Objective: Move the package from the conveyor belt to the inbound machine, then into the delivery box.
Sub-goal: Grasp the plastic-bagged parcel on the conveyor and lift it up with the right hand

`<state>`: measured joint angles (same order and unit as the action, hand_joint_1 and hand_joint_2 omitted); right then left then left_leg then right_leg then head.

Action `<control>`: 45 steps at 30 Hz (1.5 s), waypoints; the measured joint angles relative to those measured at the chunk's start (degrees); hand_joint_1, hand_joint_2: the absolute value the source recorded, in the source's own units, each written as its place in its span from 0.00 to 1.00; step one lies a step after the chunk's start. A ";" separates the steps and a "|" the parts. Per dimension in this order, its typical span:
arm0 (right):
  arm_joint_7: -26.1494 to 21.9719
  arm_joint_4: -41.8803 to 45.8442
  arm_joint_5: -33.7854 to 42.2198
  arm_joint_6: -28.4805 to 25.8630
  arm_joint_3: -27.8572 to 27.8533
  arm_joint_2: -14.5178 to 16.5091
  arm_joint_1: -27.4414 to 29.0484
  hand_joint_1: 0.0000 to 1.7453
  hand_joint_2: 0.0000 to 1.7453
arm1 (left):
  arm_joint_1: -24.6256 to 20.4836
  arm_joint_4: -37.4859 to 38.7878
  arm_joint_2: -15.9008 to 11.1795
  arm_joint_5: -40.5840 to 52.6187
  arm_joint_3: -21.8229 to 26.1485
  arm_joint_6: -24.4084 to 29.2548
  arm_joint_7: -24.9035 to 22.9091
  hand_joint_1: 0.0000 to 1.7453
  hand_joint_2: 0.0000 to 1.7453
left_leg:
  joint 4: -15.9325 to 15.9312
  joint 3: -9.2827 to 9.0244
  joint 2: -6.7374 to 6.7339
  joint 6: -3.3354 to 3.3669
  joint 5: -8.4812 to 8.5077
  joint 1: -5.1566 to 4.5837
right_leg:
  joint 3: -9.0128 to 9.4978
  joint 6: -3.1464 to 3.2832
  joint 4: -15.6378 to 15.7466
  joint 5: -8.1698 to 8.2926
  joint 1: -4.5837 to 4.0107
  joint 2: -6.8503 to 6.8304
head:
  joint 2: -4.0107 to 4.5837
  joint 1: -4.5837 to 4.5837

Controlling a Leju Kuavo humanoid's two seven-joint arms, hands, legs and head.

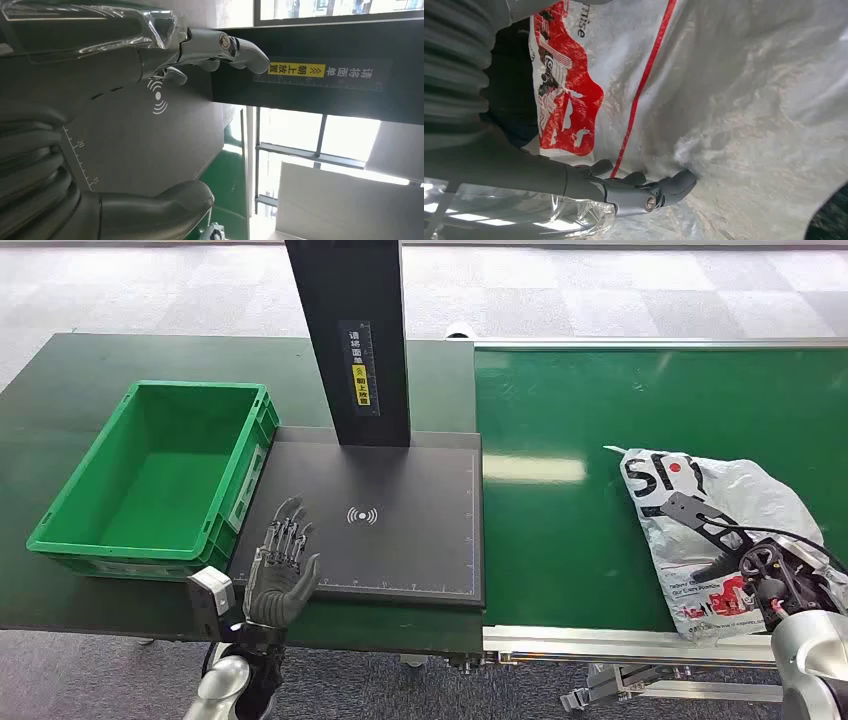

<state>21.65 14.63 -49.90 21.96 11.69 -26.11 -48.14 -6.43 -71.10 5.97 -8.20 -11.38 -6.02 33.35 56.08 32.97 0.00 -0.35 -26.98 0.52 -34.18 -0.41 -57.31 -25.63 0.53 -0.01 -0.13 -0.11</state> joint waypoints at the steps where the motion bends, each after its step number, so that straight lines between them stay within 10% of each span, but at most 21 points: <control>1: 0.14 -0.06 -0.01 0.09 0.00 -0.06 0.05 0.00 1.00 | 0.02 0.00 0.00 -0.01 -0.05 0.04 -0.04 0.00 1.00 | 0.00 0.00 0.00 0.00 0.00 0.00 | 0.00 0.00 0.00 0.00 0.00 0.00 | 0.00 0.00; 5: 1.67 -0.44 0.54 1.89 0.00 -0.38 0.47 0.12 1.00 | 0.11 0.00 0.03 -0.02 -0.36 0.25 -0.53 0.00 1.00 | 0.00 -0.01 0.00 0.00 0.00 0.01 | 0.01 0.00 0.00 0.00 -0.01 0.00 | 0.00 0.00; 9: 2.13 -0.64 0.80 3.41 0.00 -0.64 1.11 0.67 1.00 | 0.12 0.01 0.10 -0.02 -0.45 0.48 -0.81 0.00 1.00 | 0.00 -0.01 0.00 0.00 0.00 0.01 | 0.01 0.00 0.00 0.00 -0.01 0.00 | 0.00 -0.01; 15: 2.13 -0.69 0.53 3.63 0.00 -0.69 1.17 1.00 1.00 | 0.12 0.02 0.17 -0.02 -0.65 0.62 -0.87 0.00 1.00 | 0.00 -0.01 0.00 0.00 0.00 0.01 | 0.03 0.00 0.00 0.00 0.00 -0.01 | 0.00 0.00; 30: -4.06 -0.68 -0.79 5.27 0.02 -0.43 1.14 1.00 1.00 | 0.11 -0.04 0.22 0.00 -0.60 1.27 -0.95 0.00 1.00 | -0.01 0.00 0.00 0.00 0.00 0.01 | 0.04 0.00 0.00 0.00 -0.01 0.00 | 0.00 0.00; 40: -10.20 -0.47 0.06 -1.01 -0.05 1.97 -0.83 1.00 1.00 | 0.51 -1.53 -0.34 -0.02 -0.27 1.54 -0.92 0.00 1.00 | -0.01 0.00 0.02 0.00 0.01 0.01 | 0.06 0.00 -0.01 0.00 -0.01 -0.03 | 0.00 0.00; 45: -20.66 0.72 1.58 -13.08 -1.09 3.42 -1.59 1.00 1.00 | 1.89 -3.62 -0.31 0.64 0.50 1.64 -0.85 0.00 1.00 | -0.01 0.05 -0.06 0.00 0.01 0.01 | 0.01 0.00 -0.02 0.01 -0.01 0.02 | 0.00 0.00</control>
<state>0.99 15.35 -48.32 8.87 10.60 -22.69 -49.73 -4.54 -74.72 5.66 -7.55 -10.87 -4.38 32.50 56.06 33.02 -0.06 -0.35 -26.97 0.52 -34.17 -0.41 -57.33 -25.63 0.52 0.01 -0.13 -0.11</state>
